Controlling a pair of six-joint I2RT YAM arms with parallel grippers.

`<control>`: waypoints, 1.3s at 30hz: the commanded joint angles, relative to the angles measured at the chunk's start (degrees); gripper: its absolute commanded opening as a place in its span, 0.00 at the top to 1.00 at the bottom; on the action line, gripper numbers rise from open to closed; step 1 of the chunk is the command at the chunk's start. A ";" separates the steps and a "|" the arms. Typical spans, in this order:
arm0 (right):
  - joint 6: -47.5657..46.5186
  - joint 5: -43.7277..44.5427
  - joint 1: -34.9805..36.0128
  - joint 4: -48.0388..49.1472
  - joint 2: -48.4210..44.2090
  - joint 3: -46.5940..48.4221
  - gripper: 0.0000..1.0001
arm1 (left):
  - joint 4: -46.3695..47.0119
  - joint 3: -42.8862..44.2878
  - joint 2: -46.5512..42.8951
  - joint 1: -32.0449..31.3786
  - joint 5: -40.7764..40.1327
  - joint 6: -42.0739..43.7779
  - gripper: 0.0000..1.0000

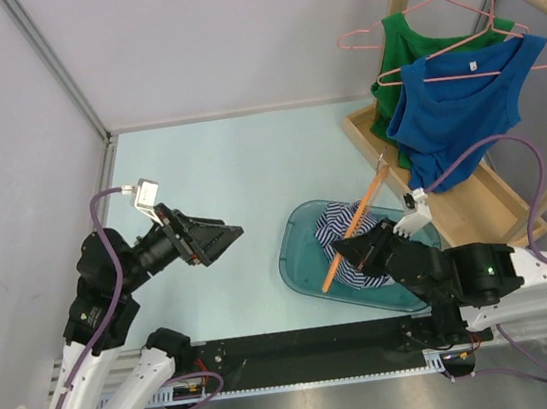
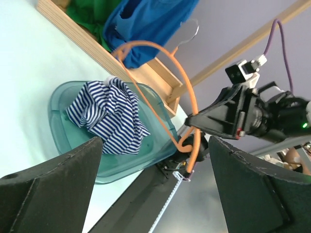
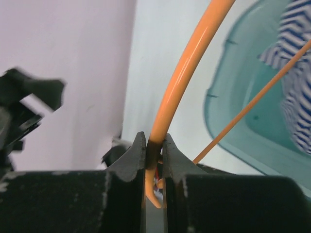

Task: Remove the tank top from the hanger

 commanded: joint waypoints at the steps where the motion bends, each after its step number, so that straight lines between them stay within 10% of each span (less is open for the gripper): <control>1: 16.81 16.97 0.35 -14.16 4.19 3.11 1.00 | -1.69 3.73 0.53 -0.17 -2.25 3.90 0.05; 13: -12.85 5.04 -28.29 -4.88 9.83 13.57 1.00 | -1.69 3.47 0.54 -0.17 -2.07 3.46 0.06; 39: -40.30 19.63 -42.71 -2.06 14.40 41.88 1.00 | -0.73 2.07 0.36 -0.17 0.03 0.48 0.07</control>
